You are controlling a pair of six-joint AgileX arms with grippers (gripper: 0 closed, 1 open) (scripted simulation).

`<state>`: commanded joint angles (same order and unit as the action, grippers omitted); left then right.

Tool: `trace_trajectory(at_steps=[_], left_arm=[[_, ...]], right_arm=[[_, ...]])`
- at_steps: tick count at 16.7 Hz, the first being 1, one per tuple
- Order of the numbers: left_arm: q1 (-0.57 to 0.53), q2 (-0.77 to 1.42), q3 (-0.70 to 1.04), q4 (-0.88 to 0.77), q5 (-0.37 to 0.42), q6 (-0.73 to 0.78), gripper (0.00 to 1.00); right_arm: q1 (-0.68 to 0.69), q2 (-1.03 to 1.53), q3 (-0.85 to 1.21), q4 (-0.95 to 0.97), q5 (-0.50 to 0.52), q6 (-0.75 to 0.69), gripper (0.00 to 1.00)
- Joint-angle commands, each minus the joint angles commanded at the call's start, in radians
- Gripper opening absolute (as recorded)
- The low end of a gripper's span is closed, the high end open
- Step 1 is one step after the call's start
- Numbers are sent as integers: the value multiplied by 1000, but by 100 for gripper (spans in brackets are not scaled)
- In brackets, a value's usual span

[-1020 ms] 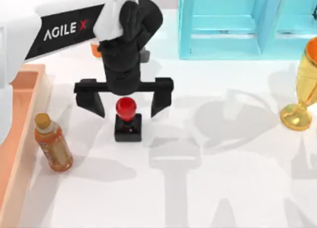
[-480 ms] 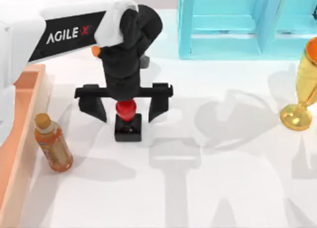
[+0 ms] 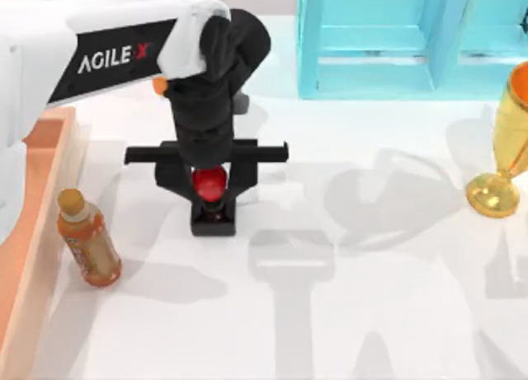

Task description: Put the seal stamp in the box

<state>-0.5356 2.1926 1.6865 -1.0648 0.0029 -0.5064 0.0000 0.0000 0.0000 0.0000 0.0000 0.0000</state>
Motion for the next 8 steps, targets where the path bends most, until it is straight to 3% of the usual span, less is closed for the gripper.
trace_trajectory(at_steps=[2,8], left_arm=[[0,0,0,0,0,0,2],[0,0,0,0,0,0,0]], right_arm=[[0,0,0,0,0,0,100],[0,0,0,0,0,0,100]])
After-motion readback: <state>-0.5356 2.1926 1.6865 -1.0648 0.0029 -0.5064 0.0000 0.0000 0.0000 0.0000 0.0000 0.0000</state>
